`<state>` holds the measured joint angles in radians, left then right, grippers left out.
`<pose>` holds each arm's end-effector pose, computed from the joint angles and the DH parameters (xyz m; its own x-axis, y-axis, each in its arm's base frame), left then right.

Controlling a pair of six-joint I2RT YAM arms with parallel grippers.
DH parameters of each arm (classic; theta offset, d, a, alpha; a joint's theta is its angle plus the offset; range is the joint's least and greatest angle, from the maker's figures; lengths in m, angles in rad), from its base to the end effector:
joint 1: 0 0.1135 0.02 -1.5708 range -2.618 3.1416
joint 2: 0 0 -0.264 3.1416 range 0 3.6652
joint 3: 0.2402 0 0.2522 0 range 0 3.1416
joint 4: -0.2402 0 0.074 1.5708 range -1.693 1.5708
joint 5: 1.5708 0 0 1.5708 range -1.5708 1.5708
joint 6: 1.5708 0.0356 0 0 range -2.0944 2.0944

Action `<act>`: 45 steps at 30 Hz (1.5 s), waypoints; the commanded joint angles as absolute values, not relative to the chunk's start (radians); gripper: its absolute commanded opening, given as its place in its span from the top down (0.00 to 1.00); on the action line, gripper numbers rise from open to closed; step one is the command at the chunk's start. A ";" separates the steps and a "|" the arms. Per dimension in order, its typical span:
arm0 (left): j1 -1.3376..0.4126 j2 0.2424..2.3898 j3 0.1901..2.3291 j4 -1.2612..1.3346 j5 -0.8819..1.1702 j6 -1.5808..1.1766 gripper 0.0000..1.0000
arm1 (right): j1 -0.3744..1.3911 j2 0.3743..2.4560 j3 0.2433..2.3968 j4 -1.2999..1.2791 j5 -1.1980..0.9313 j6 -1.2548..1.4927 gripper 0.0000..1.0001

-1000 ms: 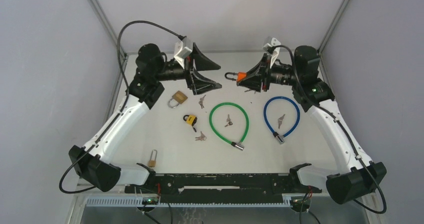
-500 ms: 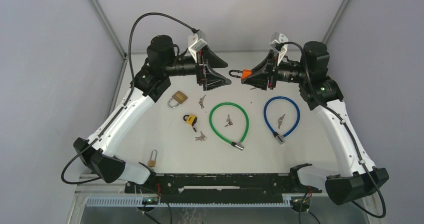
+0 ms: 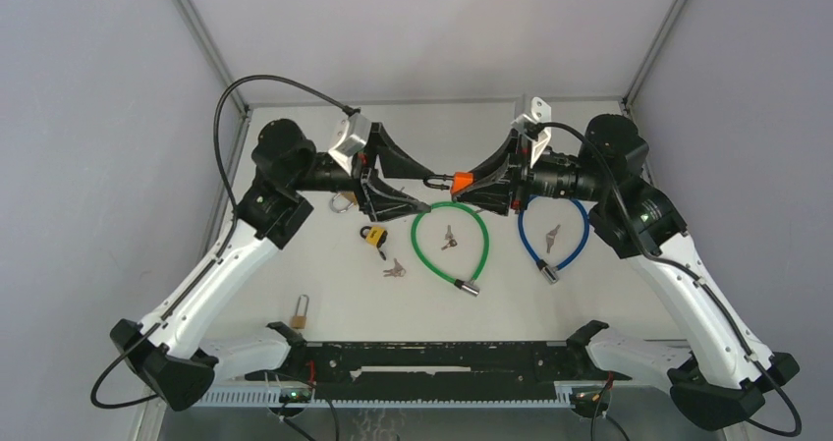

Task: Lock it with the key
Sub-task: Lock the lock.

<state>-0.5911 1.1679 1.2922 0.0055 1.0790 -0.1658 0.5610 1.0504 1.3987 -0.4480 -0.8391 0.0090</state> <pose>0.1836 -0.1610 0.4580 -0.0572 -0.0555 -0.9968 0.9931 -0.1056 -0.0511 0.1517 0.1266 0.4728 -0.0931 -0.0514 -0.9943 -0.9815 0.1723 0.0830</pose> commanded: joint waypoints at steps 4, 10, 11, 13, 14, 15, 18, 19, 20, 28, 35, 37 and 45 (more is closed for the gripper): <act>-0.616 1.068 1.150 0.321 1.047 -0.349 0.39 | 0.591 1.029 1.404 -0.369 -0.766 0.051 1.00; -0.632 1.047 1.122 0.340 1.006 -0.343 0.28 | 0.601 1.014 1.405 -0.389 -0.760 0.026 1.00; -0.632 1.051 1.119 0.332 1.009 -0.324 0.28 | 0.603 1.015 1.405 -0.392 -0.761 0.026 1.00; -0.632 1.061 1.124 0.322 1.004 -0.316 0.30 | 0.604 1.018 1.404 -0.394 -0.771 0.028 1.00; -0.633 1.066 1.130 0.323 1.001 -0.318 0.34 | 0.606 1.020 1.405 -0.394 -0.772 0.029 1.00; -0.637 1.071 1.135 0.327 0.992 -0.325 0.39 | 0.608 1.021 1.403 -0.393 -0.772 0.028 1.00; -0.638 1.084 1.144 0.352 0.958 -0.359 0.54 | 0.614 1.024 1.399 -0.390 -0.766 0.018 1.00; -0.638 1.085 1.144 0.365 0.951 -0.371 0.56 | 0.615 1.024 1.398 -0.389 -0.765 0.015 1.00; -0.638 1.086 1.142 0.378 0.951 -0.383 0.57 | 0.615 1.025 1.397 -0.391 -0.762 0.010 1.00; -0.643 1.094 1.119 0.434 0.941 -0.437 0.76 | 0.615 1.037 1.390 -0.395 -0.779 0.005 1.00; -0.653 1.102 1.108 0.396 0.984 -0.424 0.89 | 0.610 1.028 1.391 -0.349 -0.797 0.010 1.00; -0.654 1.110 1.117 0.355 1.011 -0.415 0.63 | 0.605 1.026 1.391 -0.346 -0.799 0.011 1.00; -0.651 1.123 1.180 0.311 0.975 -0.406 0.84 | 0.588 1.020 1.392 -0.351 -0.814 0.005 1.00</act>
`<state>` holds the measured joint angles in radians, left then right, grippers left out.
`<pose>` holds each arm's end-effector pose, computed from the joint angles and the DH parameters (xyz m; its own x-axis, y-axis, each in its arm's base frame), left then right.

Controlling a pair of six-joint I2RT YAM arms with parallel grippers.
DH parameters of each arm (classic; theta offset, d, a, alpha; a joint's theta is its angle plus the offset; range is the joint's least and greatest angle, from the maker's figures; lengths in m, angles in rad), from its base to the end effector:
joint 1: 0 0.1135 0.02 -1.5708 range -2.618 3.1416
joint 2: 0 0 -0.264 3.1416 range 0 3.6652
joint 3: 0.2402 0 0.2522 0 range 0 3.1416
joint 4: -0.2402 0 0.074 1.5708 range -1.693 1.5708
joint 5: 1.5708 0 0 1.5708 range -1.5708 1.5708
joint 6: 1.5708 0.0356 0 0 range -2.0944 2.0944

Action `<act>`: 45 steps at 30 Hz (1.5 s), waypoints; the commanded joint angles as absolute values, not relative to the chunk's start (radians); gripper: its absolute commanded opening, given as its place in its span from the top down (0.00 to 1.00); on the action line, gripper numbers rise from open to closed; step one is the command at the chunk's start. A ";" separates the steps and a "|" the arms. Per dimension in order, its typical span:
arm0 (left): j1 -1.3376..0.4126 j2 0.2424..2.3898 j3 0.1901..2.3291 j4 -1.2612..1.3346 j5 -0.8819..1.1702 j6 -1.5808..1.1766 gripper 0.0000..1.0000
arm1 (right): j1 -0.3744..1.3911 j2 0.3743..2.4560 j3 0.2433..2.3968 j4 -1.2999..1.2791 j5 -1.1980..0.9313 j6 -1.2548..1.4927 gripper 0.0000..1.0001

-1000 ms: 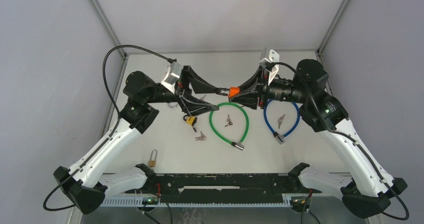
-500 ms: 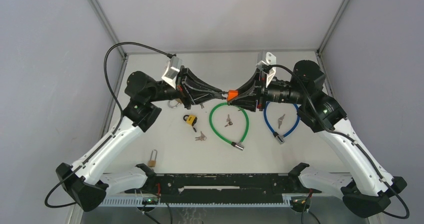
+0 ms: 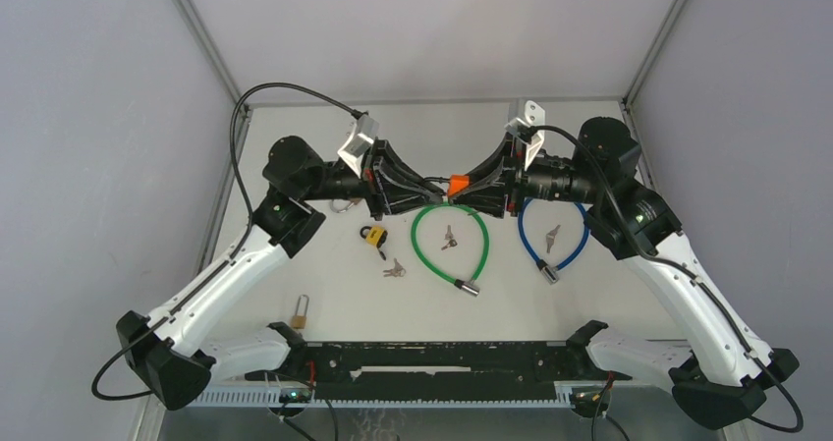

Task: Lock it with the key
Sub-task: Lock the lock.

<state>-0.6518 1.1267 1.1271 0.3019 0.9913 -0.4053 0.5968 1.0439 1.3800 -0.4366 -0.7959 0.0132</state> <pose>0.1733 -0.1697 0.4398 -0.1639 -0.1466 -0.9755 0.9822 -0.1165 -0.1475 0.1488 0.1318 0.4692 -0.0959 -0.0540 -0.9939 -0.9800 0.1799 0.0848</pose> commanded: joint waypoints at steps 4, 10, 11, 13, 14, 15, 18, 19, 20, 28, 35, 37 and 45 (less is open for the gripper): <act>-0.648 1.123 1.190 0.331 0.988 -0.416 0.57 | 0.577 1.022 1.391 -0.362 -0.822 0.003 1.00; -0.591 1.151 1.324 0.071 1.022 -0.264 0.49 | 0.563 1.026 1.404 -0.392 -0.835 0.003 1.00; -0.590 1.162 1.377 -0.065 1.009 -0.187 0.49 | 0.562 1.030 1.409 -0.404 -0.832 0.003 1.00; -0.590 1.179 1.466 -0.242 0.975 -0.108 0.50 | 0.564 1.032 1.415 -0.424 -0.820 -0.022 1.00; -0.590 1.184 1.489 -0.293 0.978 -0.090 0.50 | 0.563 1.031 1.416 -0.427 -0.814 -0.028 1.00; -0.593 1.186 1.506 -0.329 0.983 -0.078 0.50 | 0.564 1.031 1.416 -0.426 -0.812 -0.030 1.00; -0.600 1.188 1.518 -0.384 0.984 -0.068 0.50 | 0.562 1.033 1.416 -0.416 -0.814 -0.030 1.00; -0.602 1.190 1.520 -0.385 0.982 -0.069 0.51 | 0.563 1.035 1.417 -0.414 -0.817 -0.027 1.00; -0.604 1.194 1.522 -0.385 0.978 -0.073 0.52 | 0.564 1.037 1.417 -0.411 -0.819 -0.024 1.00; -0.644 1.205 1.519 -0.367 0.942 -0.093 0.51 | 0.571 1.060 1.442 -0.417 -0.824 -0.030 1.00; -0.647 1.206 1.513 -0.337 0.955 -0.110 0.63 | 0.578 1.062 1.445 -0.434 -0.818 -0.042 1.00; -0.650 1.208 1.513 -0.337 0.963 -0.107 0.74 | 0.579 1.062 1.447 -0.426 -0.821 -0.041 1.00; -0.654 1.223 1.519 -0.335 0.993 -0.120 0.77 | 0.580 1.069 1.462 -0.421 -0.830 -0.044 1.00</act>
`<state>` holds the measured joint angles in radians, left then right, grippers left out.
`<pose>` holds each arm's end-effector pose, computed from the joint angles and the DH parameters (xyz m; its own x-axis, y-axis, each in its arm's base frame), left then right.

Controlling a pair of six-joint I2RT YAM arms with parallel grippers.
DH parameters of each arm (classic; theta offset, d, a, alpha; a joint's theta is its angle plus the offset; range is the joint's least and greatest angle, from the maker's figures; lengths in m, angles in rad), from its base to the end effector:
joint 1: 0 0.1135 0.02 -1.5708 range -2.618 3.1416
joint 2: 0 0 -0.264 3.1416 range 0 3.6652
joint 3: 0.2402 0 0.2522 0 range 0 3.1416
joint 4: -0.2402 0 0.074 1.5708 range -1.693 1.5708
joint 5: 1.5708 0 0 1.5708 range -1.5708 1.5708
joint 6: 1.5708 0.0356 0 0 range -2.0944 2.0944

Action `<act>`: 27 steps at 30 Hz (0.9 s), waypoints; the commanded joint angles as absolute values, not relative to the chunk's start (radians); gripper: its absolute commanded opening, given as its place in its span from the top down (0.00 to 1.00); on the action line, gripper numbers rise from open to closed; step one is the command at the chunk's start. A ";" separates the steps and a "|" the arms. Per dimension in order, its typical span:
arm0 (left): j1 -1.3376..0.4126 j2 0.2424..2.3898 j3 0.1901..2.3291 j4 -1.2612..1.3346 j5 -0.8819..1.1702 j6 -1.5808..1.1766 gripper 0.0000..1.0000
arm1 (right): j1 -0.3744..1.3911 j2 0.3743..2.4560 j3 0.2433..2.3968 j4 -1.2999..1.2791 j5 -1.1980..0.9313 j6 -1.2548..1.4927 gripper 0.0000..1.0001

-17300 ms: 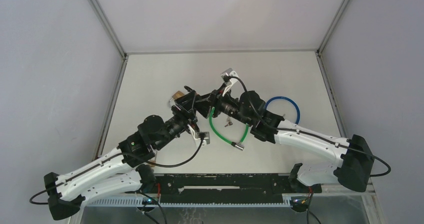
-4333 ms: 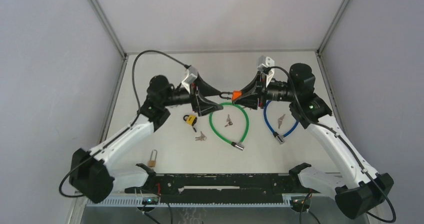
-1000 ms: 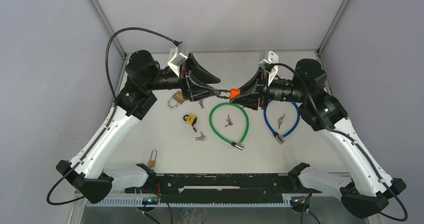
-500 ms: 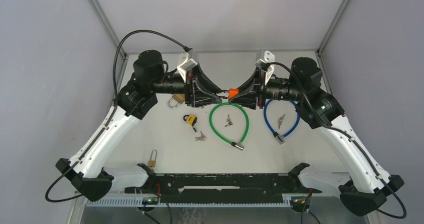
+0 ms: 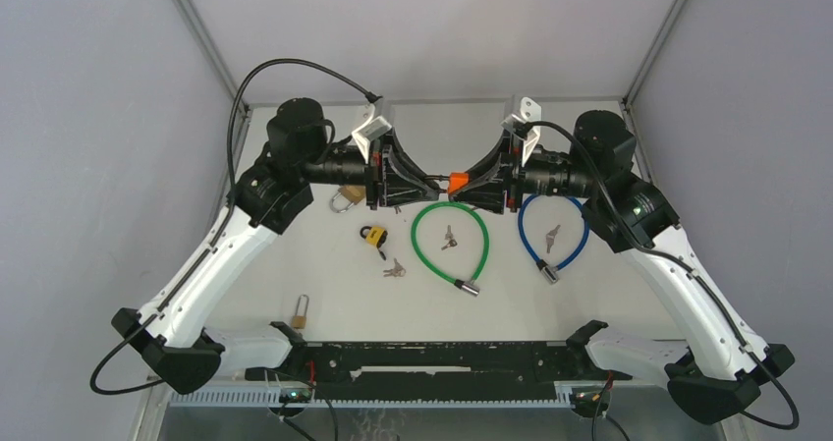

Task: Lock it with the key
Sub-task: Lock the lock.

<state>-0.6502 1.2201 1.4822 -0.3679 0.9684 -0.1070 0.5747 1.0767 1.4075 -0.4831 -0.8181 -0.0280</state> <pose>0.1765 -0.1711 0.4729 -0.1899 0.0684 -0.9794 0.9805 -0.0379 -0.1927 0.1573 0.1328 0.4673 -0.0999 -0.0875 -0.9911 -0.9803 0.1793 0.0830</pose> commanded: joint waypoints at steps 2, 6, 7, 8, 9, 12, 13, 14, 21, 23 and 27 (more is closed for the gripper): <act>-0.655 1.219 1.518 -0.328 0.994 -0.121 0.84 | 0.581 1.069 1.462 -0.429 -0.828 -0.047 1.00; -0.654 1.212 1.501 -0.268 0.983 -0.157 0.93 | 0.580 1.068 1.460 -0.436 -0.830 -0.048 1.00; -0.654 1.212 1.498 -0.260 0.986 -0.164 0.85 | 0.580 1.069 1.460 -0.437 -0.828 -0.049 1.00; -0.655 1.213 1.499 -0.257 0.992 -0.168 0.75 | 0.581 1.069 1.460 -0.436 -0.828 -0.049 1.00; -0.654 1.214 1.499 -0.255 0.993 -0.170 0.69 | 0.580 1.069 1.460 -0.438 -0.828 -0.050 1.00; -0.654 1.212 1.505 -0.255 0.989 -0.161 0.67 | 0.577 1.069 1.460 -0.442 -0.825 -0.054 1.00; -0.653 1.210 1.506 -0.255 0.989 -0.161 0.68 | 0.578 1.068 1.460 -0.444 -0.824 -0.054 1.00; -0.653 1.209 1.506 -0.255 0.989 -0.159 0.70 | 0.578 1.068 1.460 -0.446 -0.825 -0.055 1.00; -0.652 1.210 1.509 -0.267 0.995 -0.149 1.00 | 0.574 1.067 1.461 -0.440 -0.831 -0.055 1.00; -0.652 1.202 1.499 -0.247 0.992 -0.153 1.00 | 0.573 1.070 1.460 -0.444 -0.832 -0.054 1.00; -0.652 1.156 1.407 -0.060 0.926 -0.241 1.00 | 0.570 1.067 1.442 -0.389 -0.823 -0.013 0.91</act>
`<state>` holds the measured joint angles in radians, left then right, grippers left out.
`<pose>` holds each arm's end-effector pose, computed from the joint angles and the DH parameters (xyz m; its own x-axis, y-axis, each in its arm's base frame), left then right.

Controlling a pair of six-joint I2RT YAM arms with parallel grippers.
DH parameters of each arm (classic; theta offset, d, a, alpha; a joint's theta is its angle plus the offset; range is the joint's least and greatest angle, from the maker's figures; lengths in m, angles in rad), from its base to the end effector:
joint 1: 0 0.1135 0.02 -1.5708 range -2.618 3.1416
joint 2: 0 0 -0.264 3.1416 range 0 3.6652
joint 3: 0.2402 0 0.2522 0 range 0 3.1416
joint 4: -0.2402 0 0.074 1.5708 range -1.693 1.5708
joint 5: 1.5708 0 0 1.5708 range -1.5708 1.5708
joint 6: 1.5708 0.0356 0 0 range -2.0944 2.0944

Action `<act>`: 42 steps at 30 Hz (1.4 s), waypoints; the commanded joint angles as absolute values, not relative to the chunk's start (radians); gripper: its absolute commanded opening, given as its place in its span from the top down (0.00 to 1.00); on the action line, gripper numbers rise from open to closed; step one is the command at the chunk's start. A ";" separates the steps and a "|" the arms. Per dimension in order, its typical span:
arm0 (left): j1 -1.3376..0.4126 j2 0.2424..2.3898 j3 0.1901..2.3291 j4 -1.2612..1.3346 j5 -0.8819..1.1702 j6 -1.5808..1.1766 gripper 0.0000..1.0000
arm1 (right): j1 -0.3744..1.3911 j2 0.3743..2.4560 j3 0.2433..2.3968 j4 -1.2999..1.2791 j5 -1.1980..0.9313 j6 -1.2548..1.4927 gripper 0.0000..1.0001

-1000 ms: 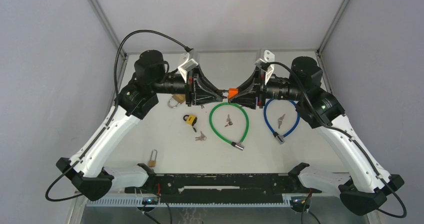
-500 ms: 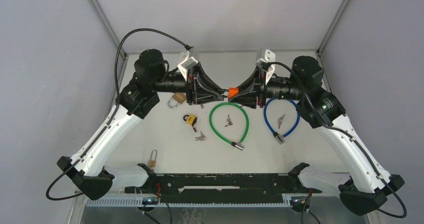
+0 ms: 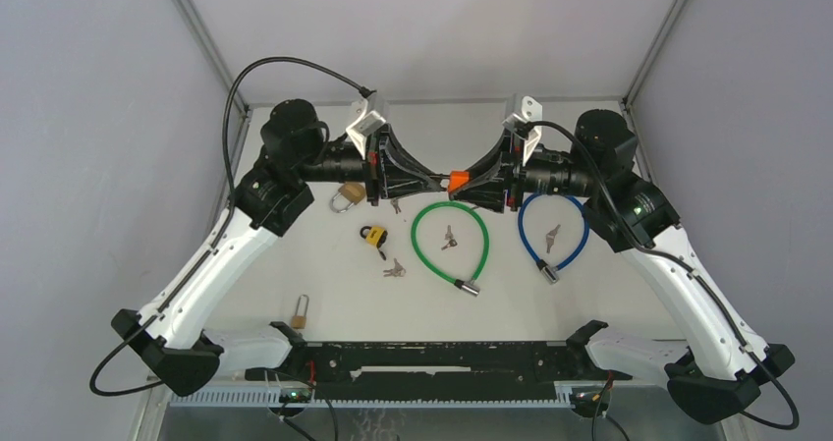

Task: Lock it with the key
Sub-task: Lock the lock.

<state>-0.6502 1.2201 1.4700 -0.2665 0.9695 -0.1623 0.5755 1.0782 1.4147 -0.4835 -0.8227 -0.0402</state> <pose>0.1780 -0.1722 0.4786 -0.1744 0.0178 -0.9845 0.9835 -0.0466 -0.1751 0.1567 0.1328 0.4692 -0.0835 -0.0867 -0.9927 -0.9827 0.1727 0.0675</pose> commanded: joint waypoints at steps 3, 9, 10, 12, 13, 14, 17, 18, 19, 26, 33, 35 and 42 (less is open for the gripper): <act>-0.652 1.095 1.303 0.164 0.854 -0.292 1.00 | 0.552 1.050 1.403 -0.299 -0.842 0.033 0.61; -0.652 1.064 1.271 0.230 0.824 -0.290 1.00 | 0.431 1.018 1.338 -0.233 -0.969 0.130 0.02; -0.652 1.063 1.269 0.236 0.838 -0.292 1.00 | 0.409 1.011 1.321 -0.198 -1.008 0.163 0.01; -0.653 1.070 1.269 0.248 0.862 -0.313 1.00 | 0.373 1.007 1.297 -0.126 -1.065 0.229 0.01; -0.652 1.075 1.270 0.255 0.870 -0.328 1.00 | 0.369 1.011 1.294 -0.100 -1.079 0.251 0.01; -0.653 1.080 1.270 0.262 0.875 -0.342 1.00 | 0.370 1.015 1.294 -0.071 -1.091 0.272 0.01; -0.653 1.087 1.270 0.269 0.876 -0.360 1.00 | 0.401 1.021 1.295 0.018 -1.088 0.307 0.01; -0.652 1.088 1.270 0.270 0.878 -0.361 1.00 | 0.413 1.022 1.296 0.039 -1.081 0.310 0.01; -0.652 1.088 1.270 0.271 0.879 -0.363 1.00 | 0.422 1.021 1.293 0.051 -1.072 0.312 0.01; -0.654 1.085 1.262 0.279 0.884 -0.363 1.00 | 0.437 1.059 1.295 0.164 -1.073 0.439 0.21; -0.654 1.085 1.259 0.279 0.885 -0.363 1.00 | 0.443 1.071 1.296 0.191 -1.052 0.479 0.39; -0.654 1.087 1.259 0.281 0.885 -0.363 1.00 | 0.445 1.071 1.296 0.195 -1.045 0.480 0.43; -0.657 1.089 1.261 0.281 0.884 -0.370 1.00 | 0.466 1.078 1.295 0.191 -1.035 0.471 0.47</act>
<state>-0.6506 1.0981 1.2716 0.2005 0.8879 -0.3492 0.4511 1.0809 1.2873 0.1570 -1.0534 0.4595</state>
